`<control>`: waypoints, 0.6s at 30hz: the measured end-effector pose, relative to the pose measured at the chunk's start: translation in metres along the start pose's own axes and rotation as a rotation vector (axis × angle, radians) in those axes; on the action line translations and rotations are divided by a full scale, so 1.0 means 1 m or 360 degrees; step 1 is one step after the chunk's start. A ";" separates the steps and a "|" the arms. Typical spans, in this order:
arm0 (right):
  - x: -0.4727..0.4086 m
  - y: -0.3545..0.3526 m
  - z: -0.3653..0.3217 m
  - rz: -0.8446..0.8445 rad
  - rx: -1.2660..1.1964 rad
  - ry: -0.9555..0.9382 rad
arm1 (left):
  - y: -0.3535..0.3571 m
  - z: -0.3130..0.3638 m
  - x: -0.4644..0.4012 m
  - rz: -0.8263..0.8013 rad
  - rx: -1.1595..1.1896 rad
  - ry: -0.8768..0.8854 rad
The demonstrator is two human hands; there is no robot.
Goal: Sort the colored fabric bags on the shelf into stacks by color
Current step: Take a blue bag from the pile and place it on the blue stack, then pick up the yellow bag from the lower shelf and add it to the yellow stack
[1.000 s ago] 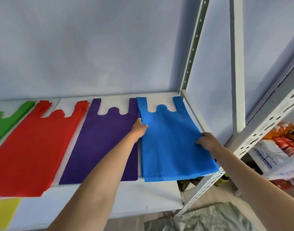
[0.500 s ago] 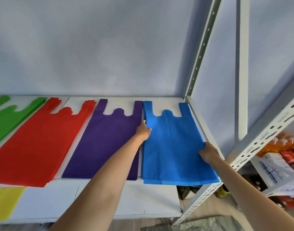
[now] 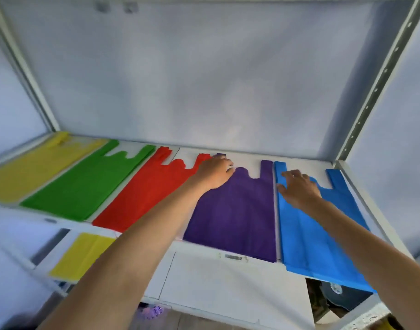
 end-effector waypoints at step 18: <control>-0.025 0.048 -0.481 -0.0043 -0.0188 -0.0660 | -0.198 -0.483 0.211 0.0136 -0.0286 -0.0777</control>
Point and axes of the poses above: each hand's wrist, its own x-axis away from the middle knuckle, its own y-axis out of the palm, z = x × y, the point moved 6 cm from there along -x, towards the middle knuckle, and after that the axes turned 9 degrees about -y, right-handed, at the moved point
